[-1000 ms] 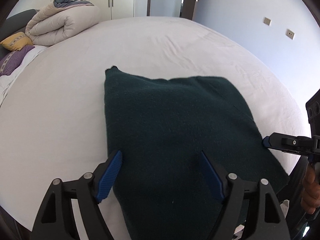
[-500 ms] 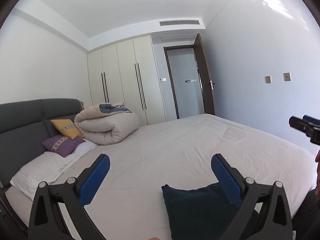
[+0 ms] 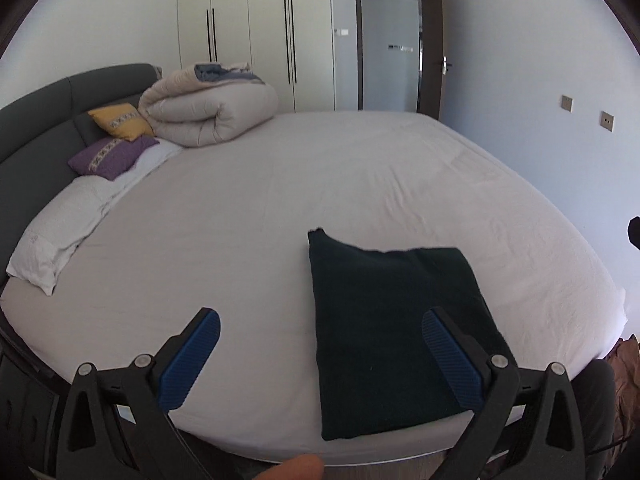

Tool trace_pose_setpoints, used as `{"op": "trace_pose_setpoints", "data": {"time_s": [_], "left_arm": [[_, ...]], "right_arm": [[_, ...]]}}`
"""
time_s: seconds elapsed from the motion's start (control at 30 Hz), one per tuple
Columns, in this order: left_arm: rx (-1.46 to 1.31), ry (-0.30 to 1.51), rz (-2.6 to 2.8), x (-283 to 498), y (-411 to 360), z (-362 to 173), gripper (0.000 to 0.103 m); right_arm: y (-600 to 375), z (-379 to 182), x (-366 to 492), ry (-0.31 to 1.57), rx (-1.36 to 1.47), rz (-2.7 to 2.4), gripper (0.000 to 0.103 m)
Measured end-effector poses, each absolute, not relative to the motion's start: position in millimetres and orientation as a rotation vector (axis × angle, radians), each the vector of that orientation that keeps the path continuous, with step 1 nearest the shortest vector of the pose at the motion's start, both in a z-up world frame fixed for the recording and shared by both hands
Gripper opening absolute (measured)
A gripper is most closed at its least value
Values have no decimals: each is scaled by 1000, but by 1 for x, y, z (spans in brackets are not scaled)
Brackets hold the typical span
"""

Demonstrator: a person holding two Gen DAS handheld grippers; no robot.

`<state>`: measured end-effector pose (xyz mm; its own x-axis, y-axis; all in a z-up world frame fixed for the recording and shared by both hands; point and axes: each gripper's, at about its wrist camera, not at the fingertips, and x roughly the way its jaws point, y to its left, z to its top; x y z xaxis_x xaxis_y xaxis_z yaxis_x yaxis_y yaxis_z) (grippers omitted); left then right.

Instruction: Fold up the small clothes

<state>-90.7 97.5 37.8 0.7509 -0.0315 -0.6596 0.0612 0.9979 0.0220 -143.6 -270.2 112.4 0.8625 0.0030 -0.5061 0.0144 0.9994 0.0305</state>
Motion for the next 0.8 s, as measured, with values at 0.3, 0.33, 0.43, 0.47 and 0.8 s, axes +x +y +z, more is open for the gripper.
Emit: {"op": "trace_pose_setpoints", "data": {"time_s": [0.3, 0.33, 0.43, 0.47, 0.8], "left_arm": [[-33, 878, -58, -72, 91, -15, 103], [-30, 882, -59, -72, 90, -17, 103], [-14, 885, -52, -74, 86, -21, 103], [-12, 885, -48, -74, 86, -22, 103], [-21, 882, -49, -70, 90, -21, 103]], "right_arm": [[-270, 33, -104, 782, 106, -47, 103], [-268, 25, -100, 796, 103, -45, 103], [-262, 11, -90, 821, 87, -44, 103], [-260, 8, -88, 828, 84, -42, 103], [-255, 5, -84, 840, 72, -42, 103]]}}
